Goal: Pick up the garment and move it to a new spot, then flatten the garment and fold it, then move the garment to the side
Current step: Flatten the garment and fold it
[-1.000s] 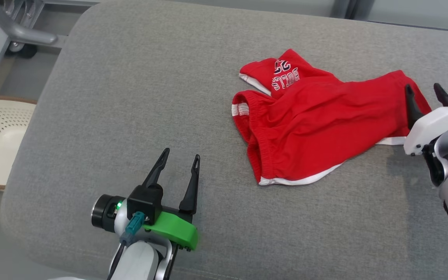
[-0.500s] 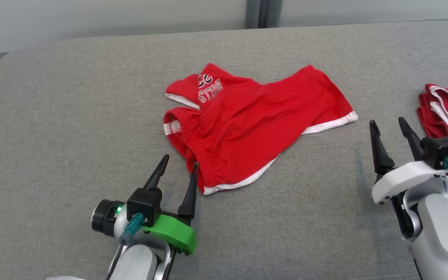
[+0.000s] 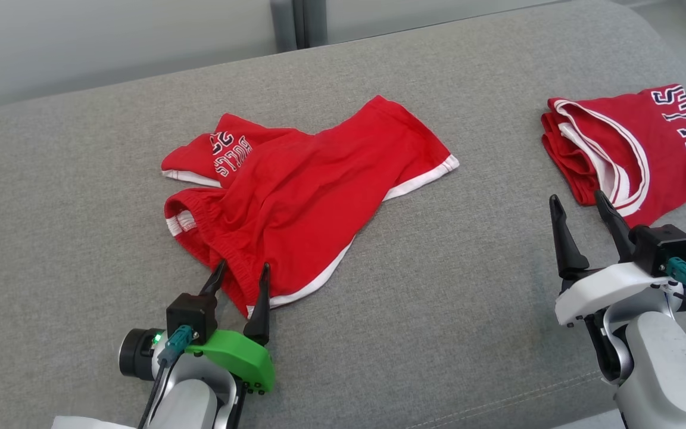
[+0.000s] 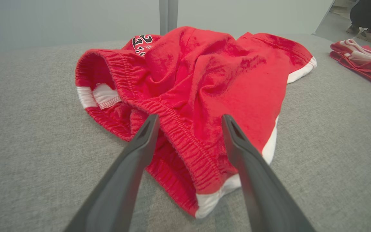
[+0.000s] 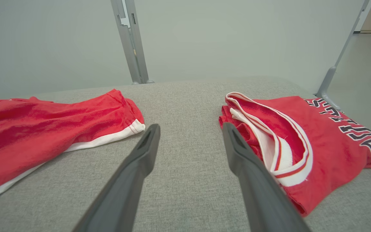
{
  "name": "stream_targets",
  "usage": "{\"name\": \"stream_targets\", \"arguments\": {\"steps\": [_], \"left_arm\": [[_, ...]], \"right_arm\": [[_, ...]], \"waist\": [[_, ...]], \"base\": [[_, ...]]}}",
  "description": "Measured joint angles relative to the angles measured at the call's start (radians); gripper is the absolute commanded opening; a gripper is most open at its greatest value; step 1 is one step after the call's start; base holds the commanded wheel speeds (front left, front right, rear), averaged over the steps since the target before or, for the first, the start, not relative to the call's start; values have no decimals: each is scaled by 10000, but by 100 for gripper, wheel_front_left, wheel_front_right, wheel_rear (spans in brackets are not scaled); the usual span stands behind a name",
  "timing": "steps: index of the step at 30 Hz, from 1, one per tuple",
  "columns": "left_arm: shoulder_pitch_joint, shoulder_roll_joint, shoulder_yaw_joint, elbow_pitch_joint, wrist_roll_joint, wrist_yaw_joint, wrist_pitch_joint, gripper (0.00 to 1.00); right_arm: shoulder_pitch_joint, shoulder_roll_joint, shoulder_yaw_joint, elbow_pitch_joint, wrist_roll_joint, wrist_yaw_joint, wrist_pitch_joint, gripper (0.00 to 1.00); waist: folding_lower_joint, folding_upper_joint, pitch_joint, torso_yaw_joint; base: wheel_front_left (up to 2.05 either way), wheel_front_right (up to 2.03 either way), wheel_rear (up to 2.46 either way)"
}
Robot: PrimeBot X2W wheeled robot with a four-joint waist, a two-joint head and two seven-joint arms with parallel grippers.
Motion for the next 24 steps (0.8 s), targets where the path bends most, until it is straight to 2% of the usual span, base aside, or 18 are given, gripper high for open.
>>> {"name": "stream_targets", "arguments": {"steps": [7,15,20,21,22,23,24], "left_arm": [[-205,2,203,376,-98,40,0,100],[-239,2,418,512,-173,360,0,100],[-216,2,-29,491,-203,13,0,100],[-219,2,-102,493,-263,-46,0,96],[-226,0,-136,500,-299,-75,0,53],[-244,0,-159,512,-355,-96,0,30],[-272,0,-196,516,-362,-171,0,0]], "right_arm": [[-6,36,-21,13,8,0,0,100],[-34,75,-50,38,88,0,0,100],[-33,98,-13,107,100,0,0,100],[-34,104,6,117,100,0,0,100],[-35,113,23,127,102,0,0,100],[-37,123,42,140,104,0,0,100],[-44,136,63,150,132,0,0,100]], "waist": [[0,0,141,-227],[0,0,186,-209],[0,0,159,-142],[0,0,153,-133],[0,0,147,-130],[0,0,143,-136],[0,0,138,-146]], "base": [[0,0,0],[0,0,0],[0,0,0],[0,0,0],[0,0,0],[0,0,0],[0,0,0]]}}
